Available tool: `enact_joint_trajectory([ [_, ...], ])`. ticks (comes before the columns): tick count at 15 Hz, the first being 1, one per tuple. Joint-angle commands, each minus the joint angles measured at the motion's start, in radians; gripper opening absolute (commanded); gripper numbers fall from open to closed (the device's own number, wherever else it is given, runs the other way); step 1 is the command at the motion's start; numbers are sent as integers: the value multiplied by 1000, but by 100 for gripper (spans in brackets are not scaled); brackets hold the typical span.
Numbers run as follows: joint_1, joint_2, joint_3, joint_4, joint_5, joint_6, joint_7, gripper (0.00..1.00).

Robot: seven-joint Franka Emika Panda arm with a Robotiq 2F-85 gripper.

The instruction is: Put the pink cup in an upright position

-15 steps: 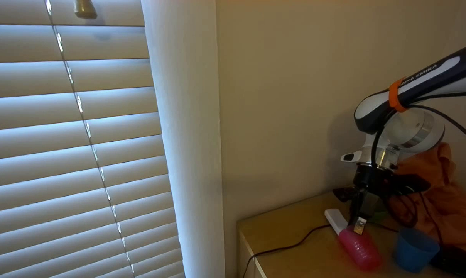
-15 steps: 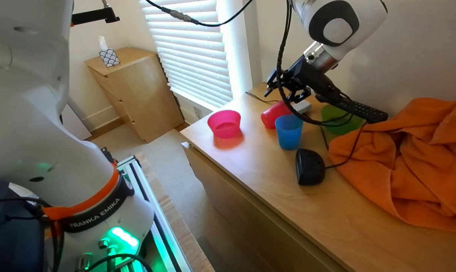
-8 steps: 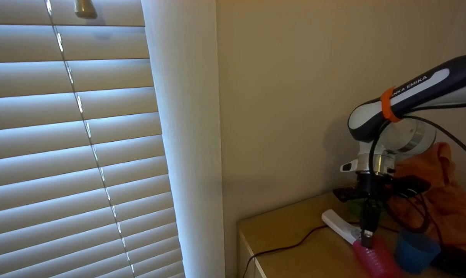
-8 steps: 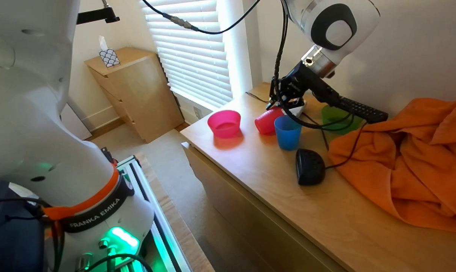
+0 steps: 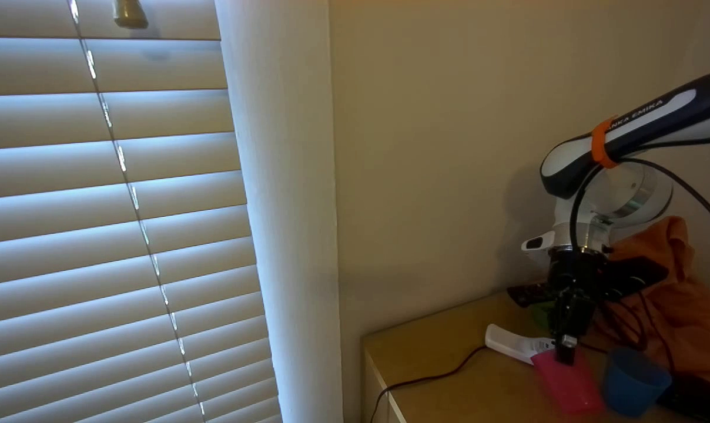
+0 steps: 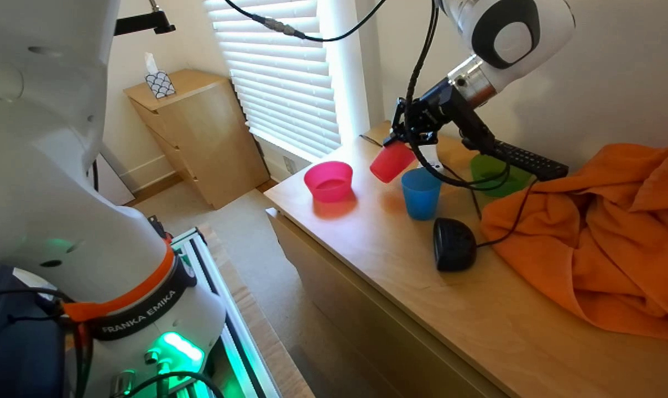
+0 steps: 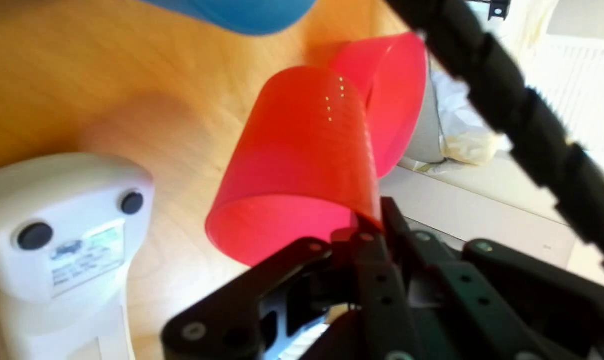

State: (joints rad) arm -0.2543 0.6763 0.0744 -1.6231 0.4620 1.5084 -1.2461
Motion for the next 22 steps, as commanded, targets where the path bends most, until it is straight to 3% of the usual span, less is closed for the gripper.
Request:
enact_joint_trajectory([
  [1,-67,31,16,28,103,-107,-102,2],
  [3,-67,-13,12,-30,124,-61,-234,2],
  [7,12,-167,-11,-191,5,29,-377,2],
  [15,157,-544,-11,-542,-73,355,-387,2],
  [21,179,-663,-27,-743,84,749,-376,2],
  [22,183,-617,-29,-659,29,650,-374,2],
])
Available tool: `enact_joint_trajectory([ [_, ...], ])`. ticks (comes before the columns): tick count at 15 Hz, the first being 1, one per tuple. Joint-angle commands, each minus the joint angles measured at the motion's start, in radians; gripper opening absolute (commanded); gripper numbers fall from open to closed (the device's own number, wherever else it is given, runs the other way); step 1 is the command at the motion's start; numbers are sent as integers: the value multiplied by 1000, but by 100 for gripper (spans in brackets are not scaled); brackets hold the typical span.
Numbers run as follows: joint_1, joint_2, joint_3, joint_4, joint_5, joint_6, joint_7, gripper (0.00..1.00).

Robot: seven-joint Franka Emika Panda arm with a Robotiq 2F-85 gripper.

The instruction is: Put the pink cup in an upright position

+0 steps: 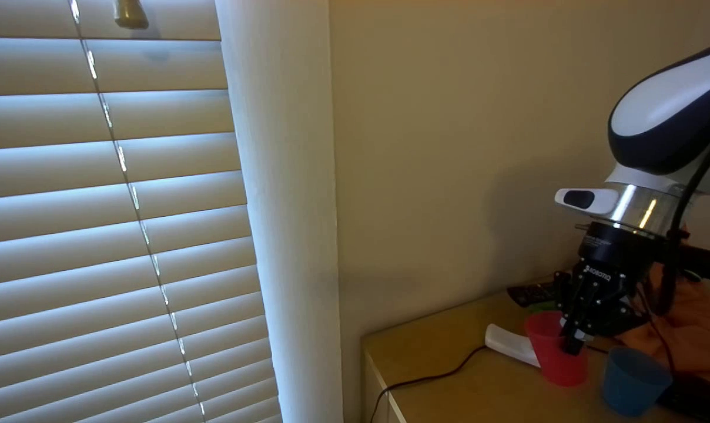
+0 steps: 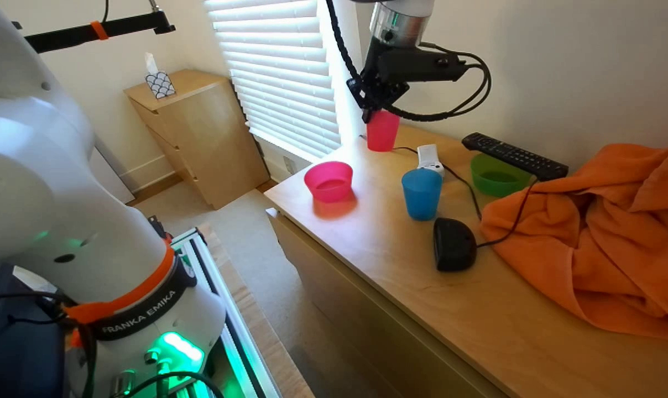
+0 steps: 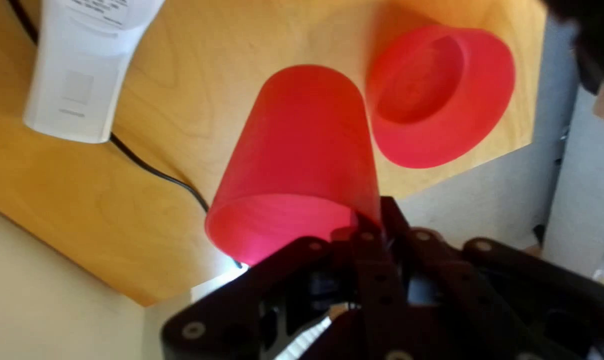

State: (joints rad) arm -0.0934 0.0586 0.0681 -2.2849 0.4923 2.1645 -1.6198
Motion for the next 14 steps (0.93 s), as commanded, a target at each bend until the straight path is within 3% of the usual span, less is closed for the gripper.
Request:
enact_joint_trajectory([
  [1,24,-4,-25,-13,5,14,-1,7],
  [3,25,0,-26,-7,4,12,-1,2],
  [6,38,32,-15,-19,23,211,-76,2],
  [9,46,81,18,-23,147,368,-223,2],
  [14,41,90,65,-50,376,346,-457,2],
])
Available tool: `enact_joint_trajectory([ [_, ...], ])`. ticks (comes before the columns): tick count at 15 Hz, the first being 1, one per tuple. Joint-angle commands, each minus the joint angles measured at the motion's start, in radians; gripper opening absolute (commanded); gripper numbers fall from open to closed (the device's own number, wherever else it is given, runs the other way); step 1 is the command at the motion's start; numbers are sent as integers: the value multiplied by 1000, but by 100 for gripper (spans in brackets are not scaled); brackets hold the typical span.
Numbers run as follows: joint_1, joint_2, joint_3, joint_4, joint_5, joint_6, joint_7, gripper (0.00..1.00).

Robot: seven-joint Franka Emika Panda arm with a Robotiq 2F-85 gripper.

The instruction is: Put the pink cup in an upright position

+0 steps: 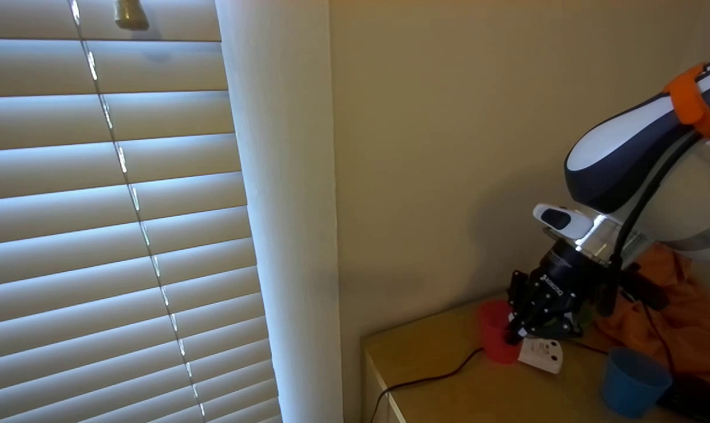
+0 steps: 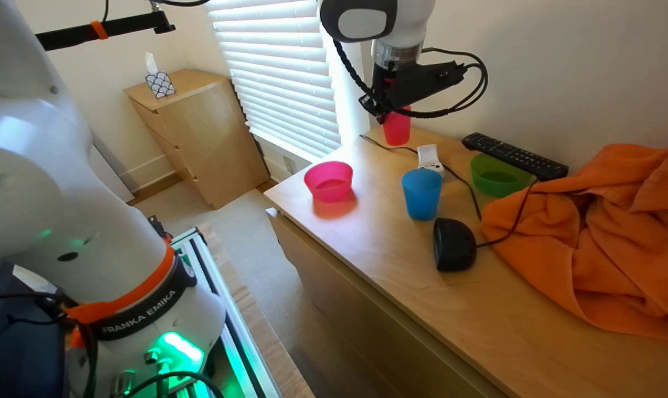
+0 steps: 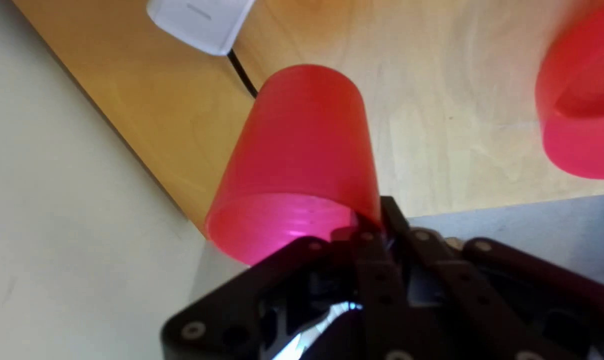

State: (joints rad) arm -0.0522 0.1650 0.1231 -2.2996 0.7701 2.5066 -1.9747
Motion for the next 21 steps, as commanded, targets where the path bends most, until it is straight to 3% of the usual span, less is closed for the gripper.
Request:
enact_joint_trajectory([
  [1,5,-33,6,-59,121,34,-105,2],
  [5,21,-87,-11,-145,175,165,-74,2],
  [14,4,-32,14,-191,210,201,-80,2],
  [15,3,-30,16,-189,219,200,-81,32],
  [17,3,-30,13,-187,213,186,-65,40],
  [21,6,-76,8,-197,183,189,-49,70],
])
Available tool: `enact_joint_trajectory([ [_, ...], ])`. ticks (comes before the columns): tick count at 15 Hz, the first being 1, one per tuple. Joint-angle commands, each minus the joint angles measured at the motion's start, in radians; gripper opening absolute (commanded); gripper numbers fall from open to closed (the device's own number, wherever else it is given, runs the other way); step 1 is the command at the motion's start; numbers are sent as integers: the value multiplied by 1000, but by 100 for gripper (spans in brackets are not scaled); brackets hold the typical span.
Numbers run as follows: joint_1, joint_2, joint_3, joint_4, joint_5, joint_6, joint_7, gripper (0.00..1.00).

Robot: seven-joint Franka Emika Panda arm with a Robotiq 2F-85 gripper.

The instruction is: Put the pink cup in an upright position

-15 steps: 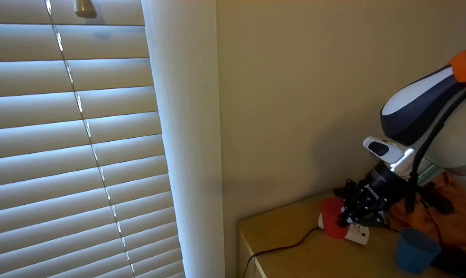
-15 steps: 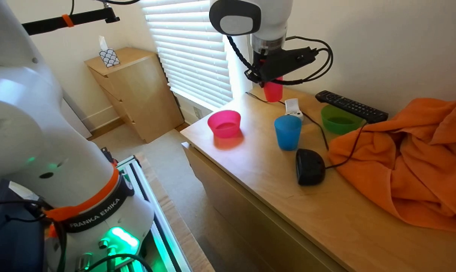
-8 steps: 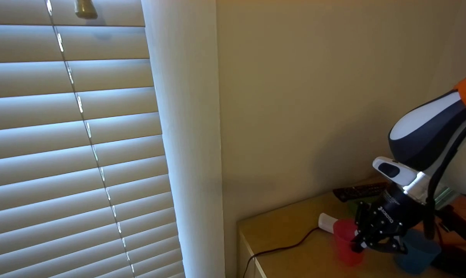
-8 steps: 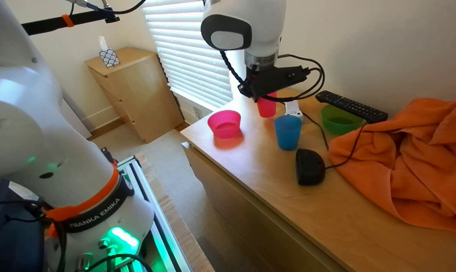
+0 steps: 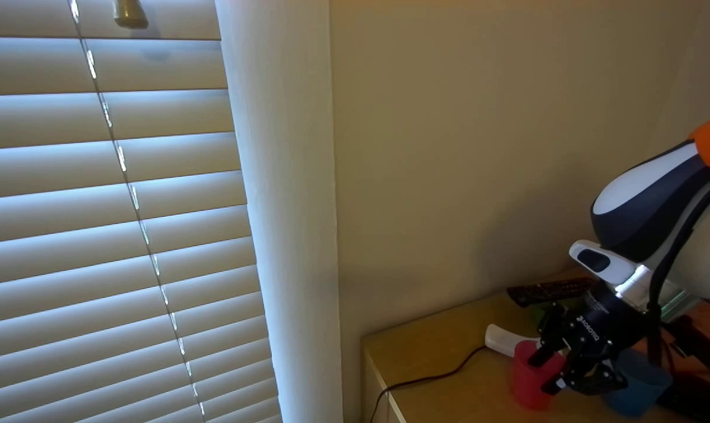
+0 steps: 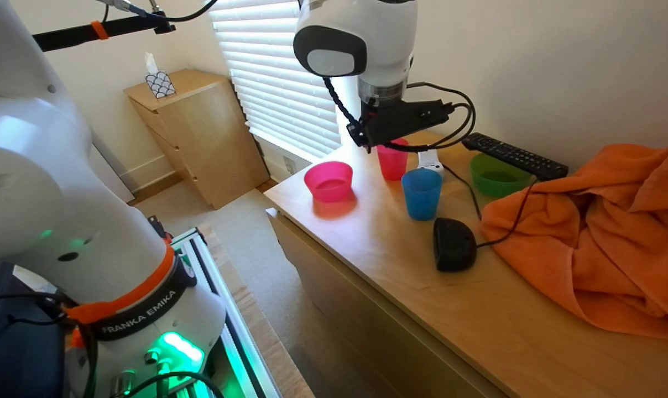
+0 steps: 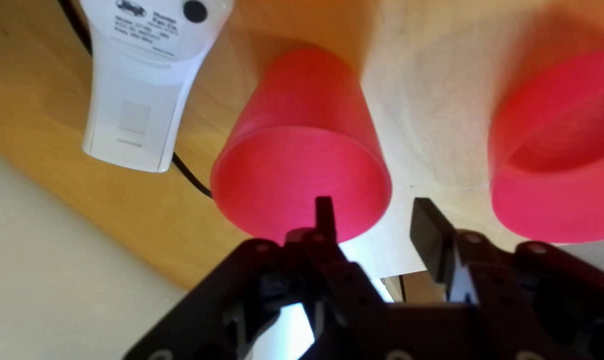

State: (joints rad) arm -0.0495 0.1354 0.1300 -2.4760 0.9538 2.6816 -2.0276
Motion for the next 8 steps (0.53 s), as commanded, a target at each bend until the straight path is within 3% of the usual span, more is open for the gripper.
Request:
enact_joint_trajectory([
  [1,5,-63,0,-23,-14,11,10,77],
  [4,8,-158,3,-49,-35,10,7,100],
  [7,21,-267,22,-67,34,77,-60,100],
  [8,7,-167,9,-8,-5,28,-16,100],
])
